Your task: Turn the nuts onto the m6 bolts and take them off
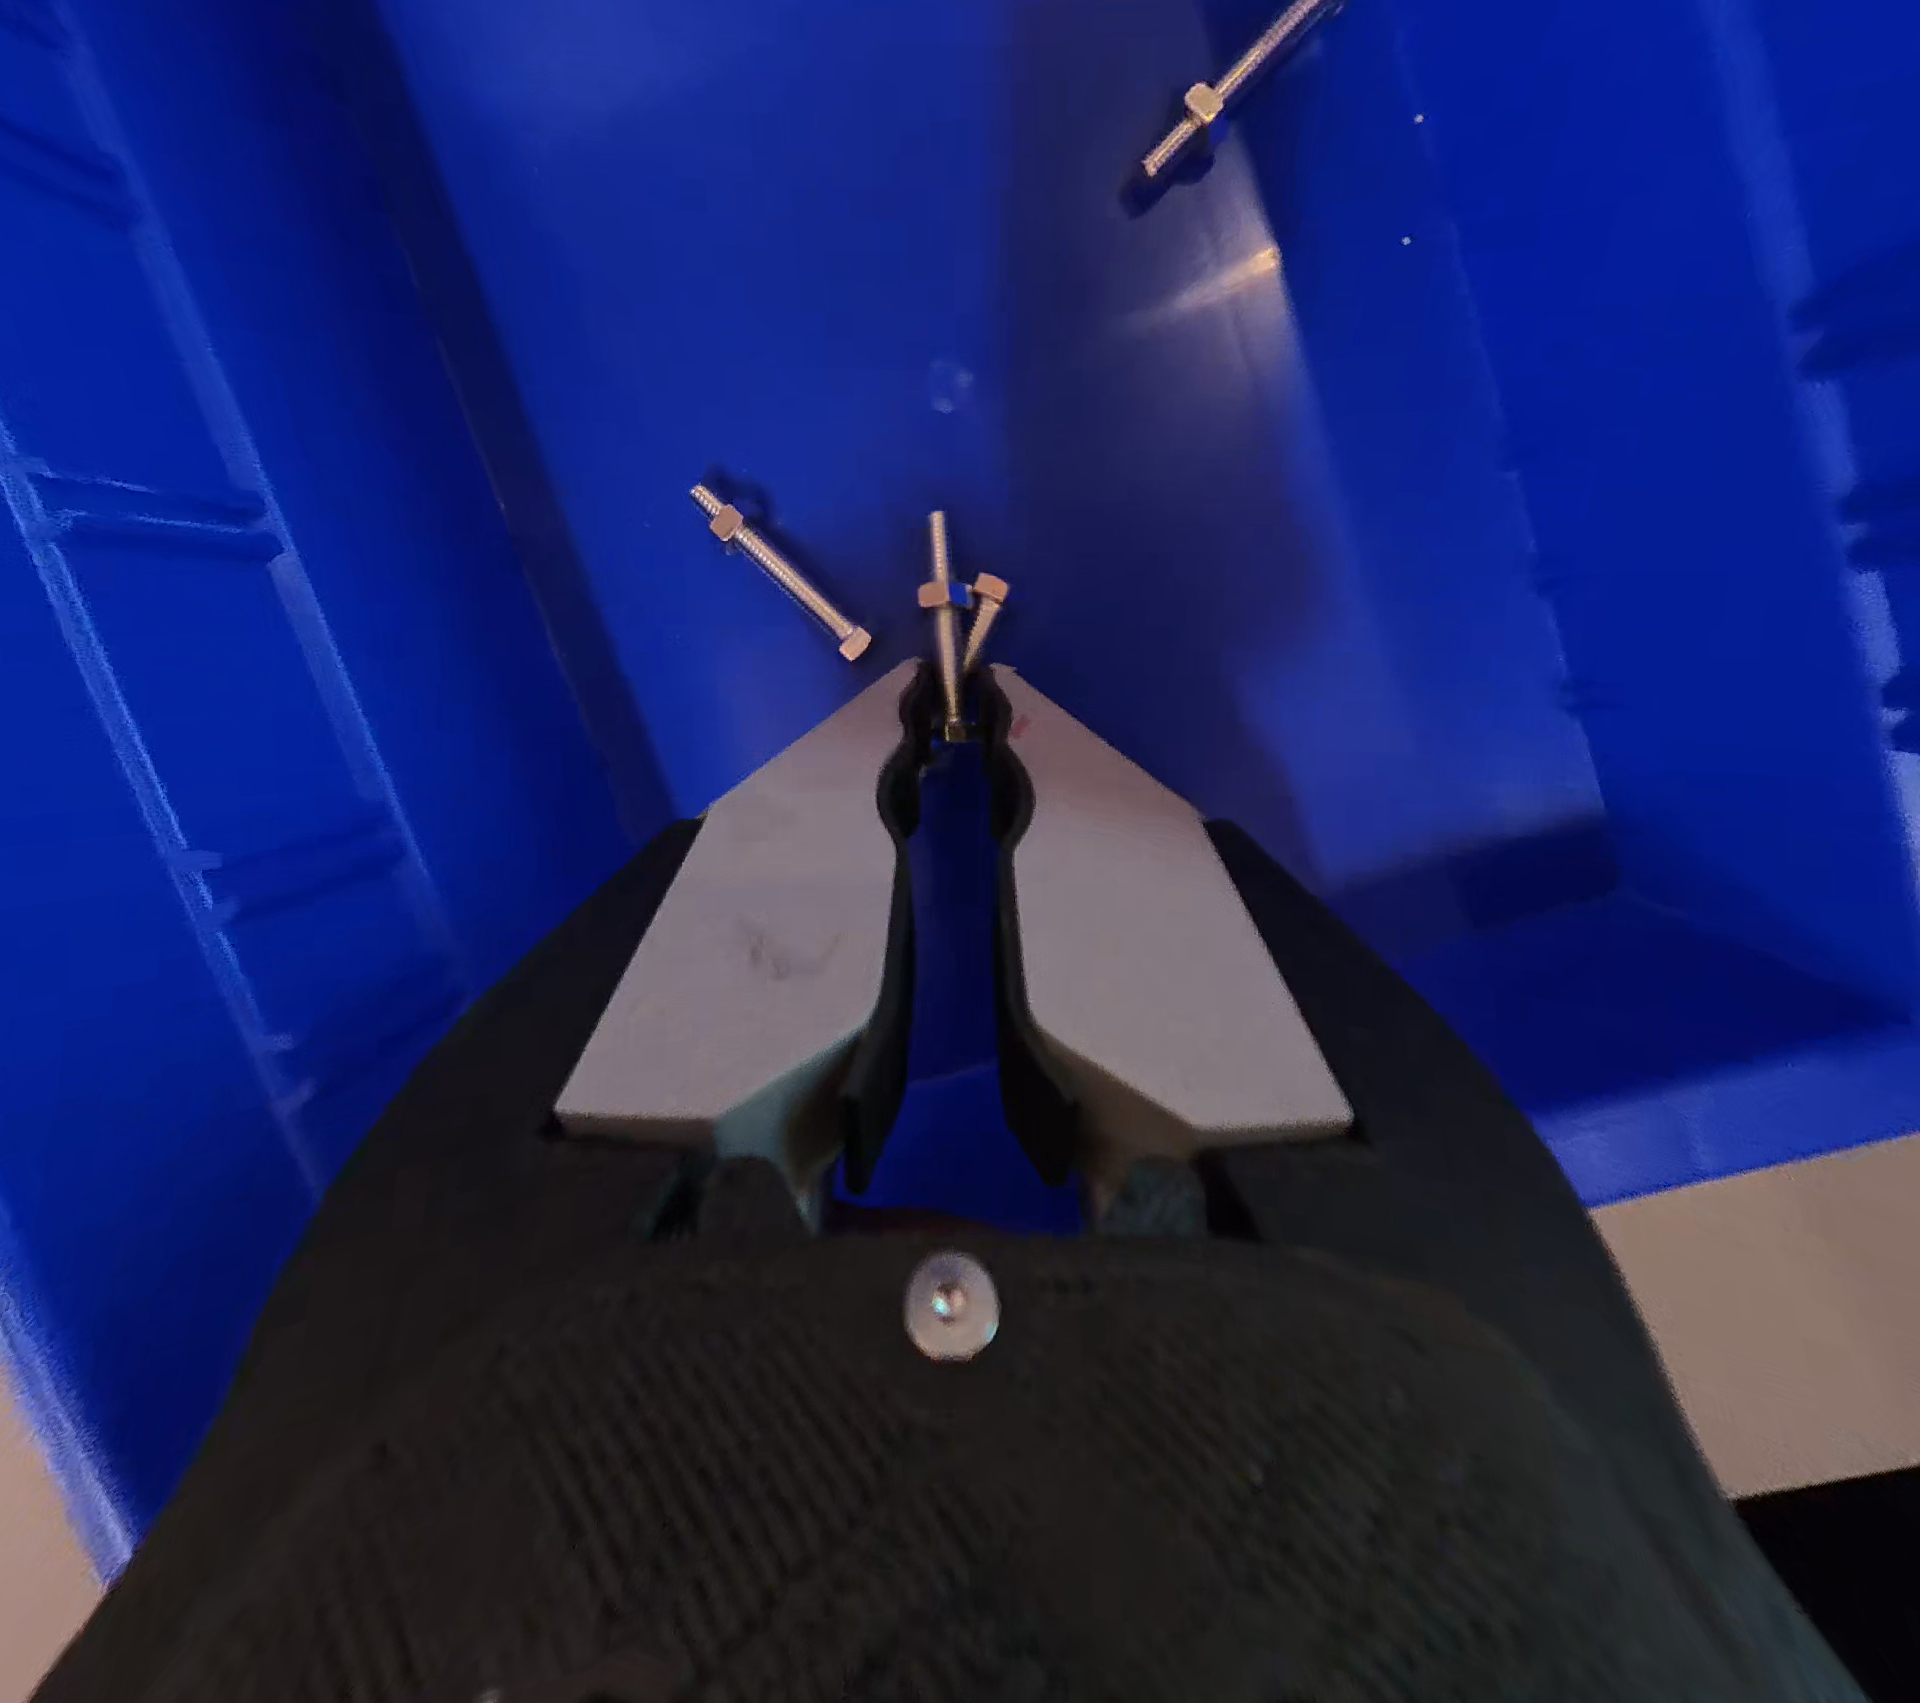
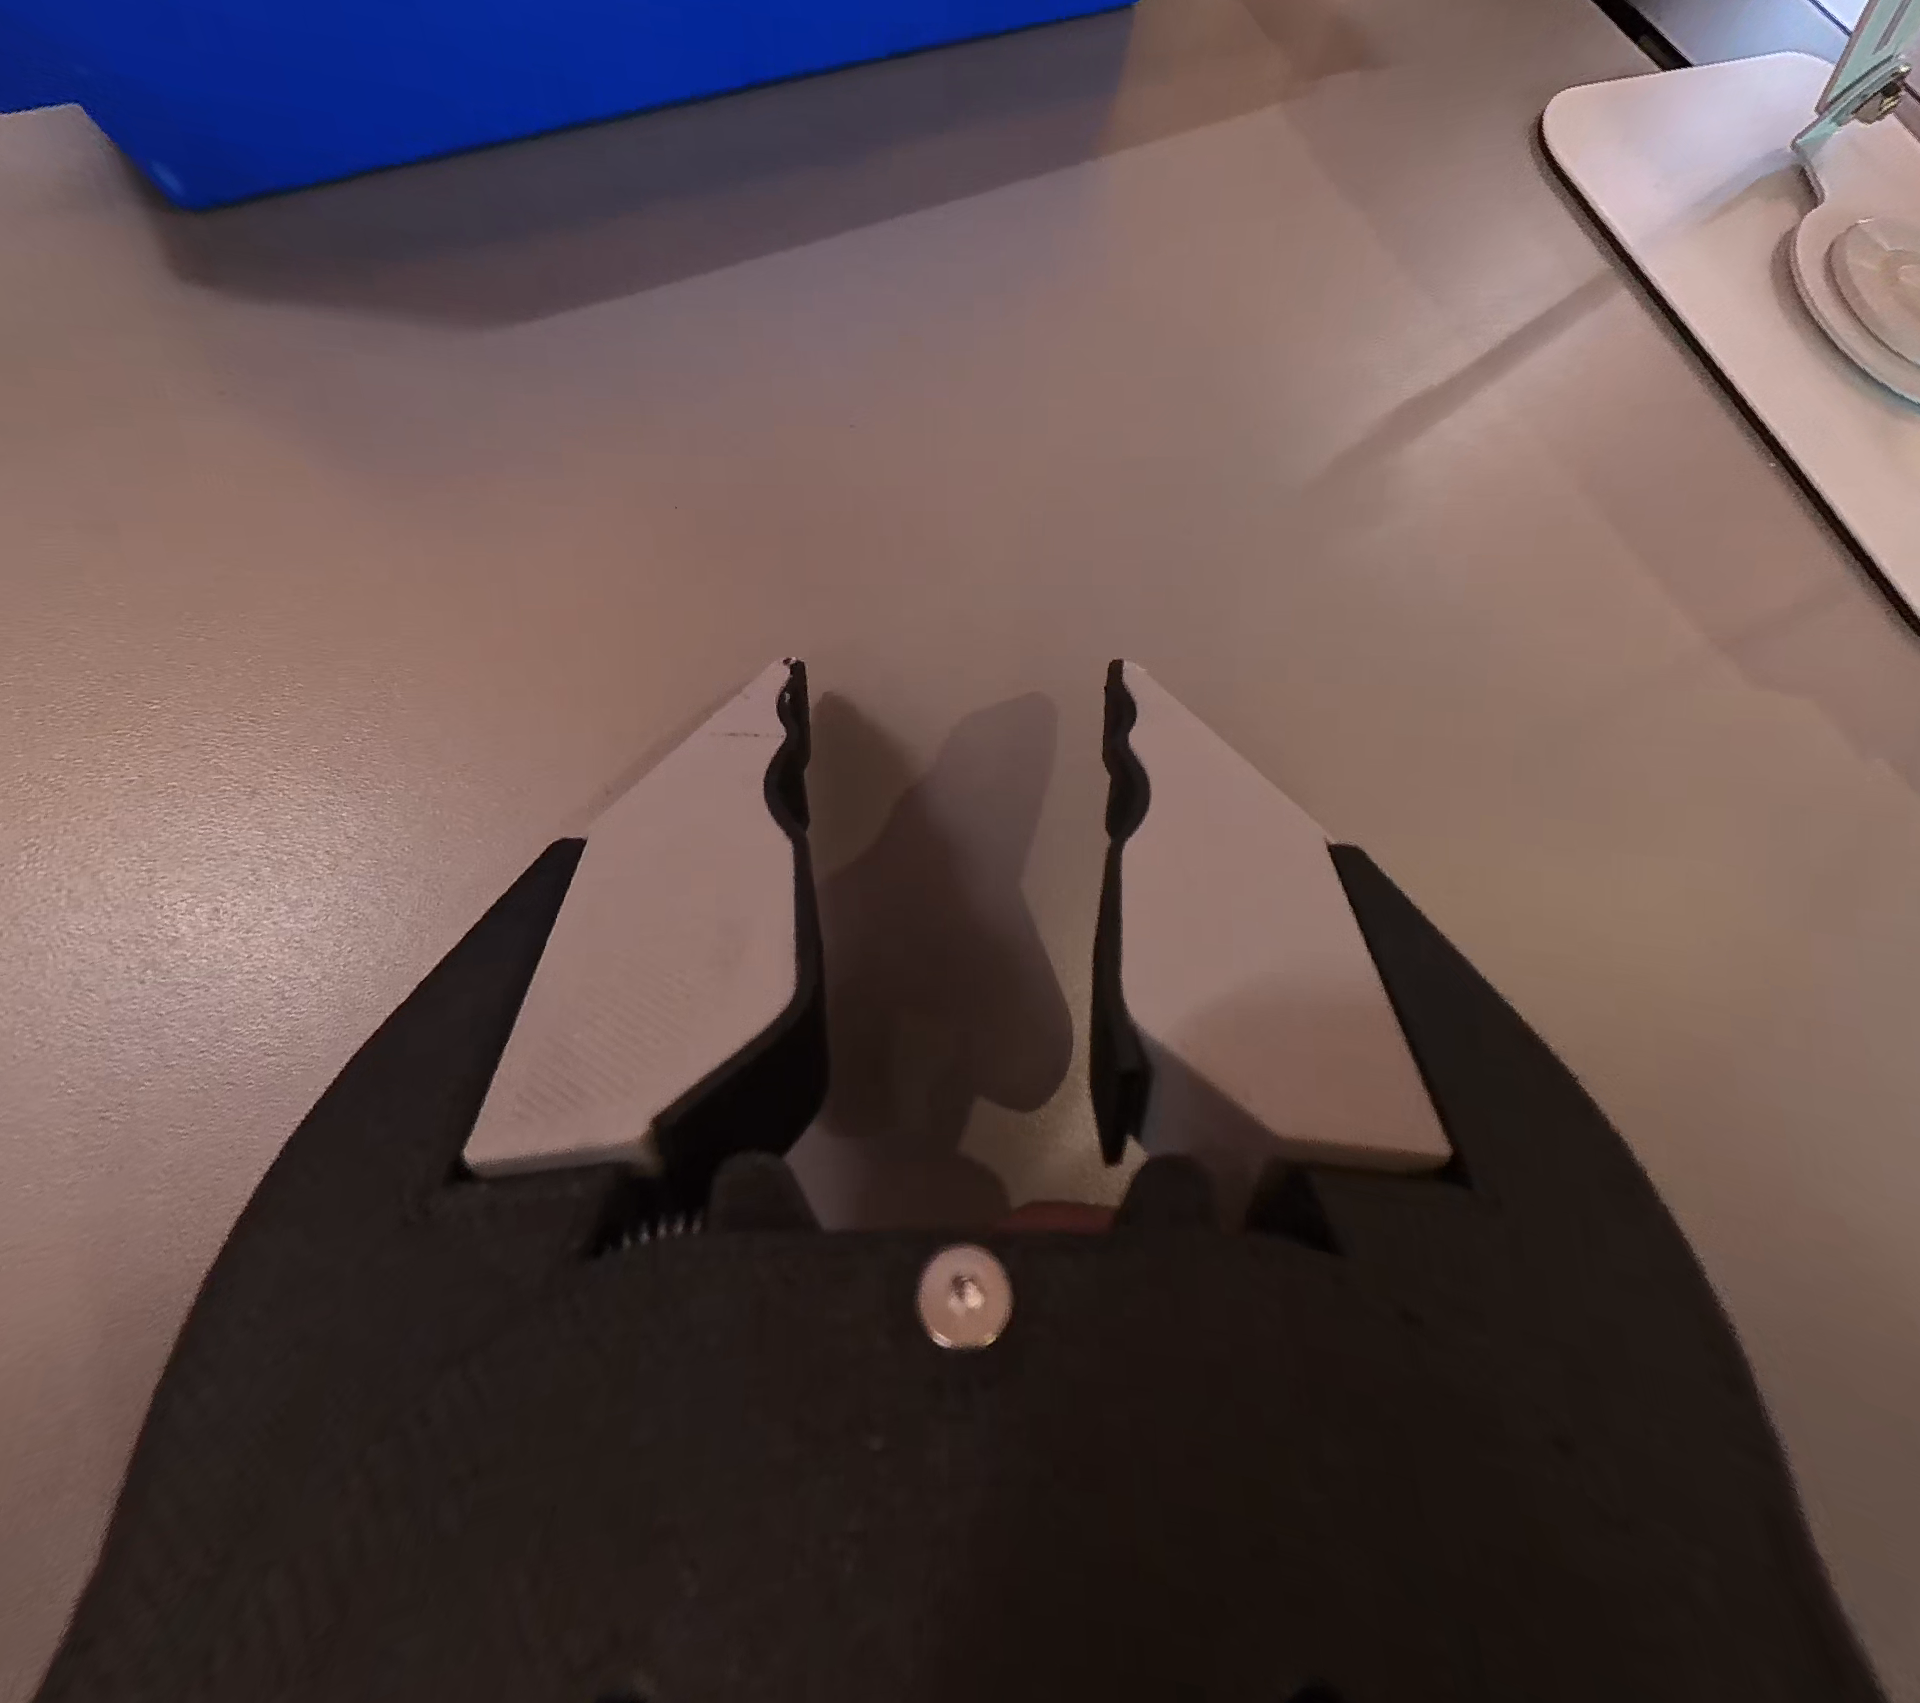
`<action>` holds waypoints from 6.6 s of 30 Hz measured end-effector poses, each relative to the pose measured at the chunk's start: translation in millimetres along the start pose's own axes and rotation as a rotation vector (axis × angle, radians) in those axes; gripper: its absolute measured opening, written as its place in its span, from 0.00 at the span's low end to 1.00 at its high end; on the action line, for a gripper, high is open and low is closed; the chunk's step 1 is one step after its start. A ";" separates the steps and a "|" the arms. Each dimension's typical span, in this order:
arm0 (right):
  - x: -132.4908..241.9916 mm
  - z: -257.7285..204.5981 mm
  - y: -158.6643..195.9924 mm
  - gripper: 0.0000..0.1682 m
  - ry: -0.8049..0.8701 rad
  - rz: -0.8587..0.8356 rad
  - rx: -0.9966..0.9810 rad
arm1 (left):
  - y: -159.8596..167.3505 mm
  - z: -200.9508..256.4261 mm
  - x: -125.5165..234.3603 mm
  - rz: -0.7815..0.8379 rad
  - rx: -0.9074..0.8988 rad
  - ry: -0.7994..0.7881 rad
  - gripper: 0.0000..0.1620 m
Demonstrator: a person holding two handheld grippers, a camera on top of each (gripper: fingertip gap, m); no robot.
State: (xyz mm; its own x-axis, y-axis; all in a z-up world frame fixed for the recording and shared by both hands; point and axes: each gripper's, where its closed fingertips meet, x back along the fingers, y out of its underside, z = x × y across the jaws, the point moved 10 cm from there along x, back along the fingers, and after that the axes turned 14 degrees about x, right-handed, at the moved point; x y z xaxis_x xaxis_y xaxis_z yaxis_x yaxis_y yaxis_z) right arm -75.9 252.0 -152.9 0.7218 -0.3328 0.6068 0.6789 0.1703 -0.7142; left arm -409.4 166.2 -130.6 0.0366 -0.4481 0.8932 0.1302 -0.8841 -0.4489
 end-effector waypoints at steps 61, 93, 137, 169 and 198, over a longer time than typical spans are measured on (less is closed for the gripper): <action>66.4 50.5 -3.0 0.01 -0.294 0.656 -0.414 | -9.2 243.9 9.7 0.809 -0.276 0.856 0.02; 61.9 42.7 -6.7 0.18 -0.236 0.599 -0.310 | -10.0 243.5 6.0 0.808 -0.259 0.873 0.02; 81.4 51.1 -5.5 0.20 -0.175 0.711 -0.334 | -13.2 228.2 16.0 0.927 -0.169 0.895 0.01; 74.1 50.1 -2.9 0.16 -0.103 0.607 -0.353 | -12.7 231.4 10.7 0.861 -0.172 0.945 0.01; 72.2 41.4 -10.0 0.18 -0.192 0.638 -0.297 | -6.7 241.4 11.6 0.804 -0.246 1.051 0.02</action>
State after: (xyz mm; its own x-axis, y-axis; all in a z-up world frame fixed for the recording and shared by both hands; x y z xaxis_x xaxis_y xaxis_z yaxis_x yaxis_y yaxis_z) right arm -25.0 264.6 -87.5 0.9943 -0.0791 0.0714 0.0723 0.0087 -0.9973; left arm -170.7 199.0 -111.0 -0.7677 -0.6407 -0.0110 0.2481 -0.2813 -0.9270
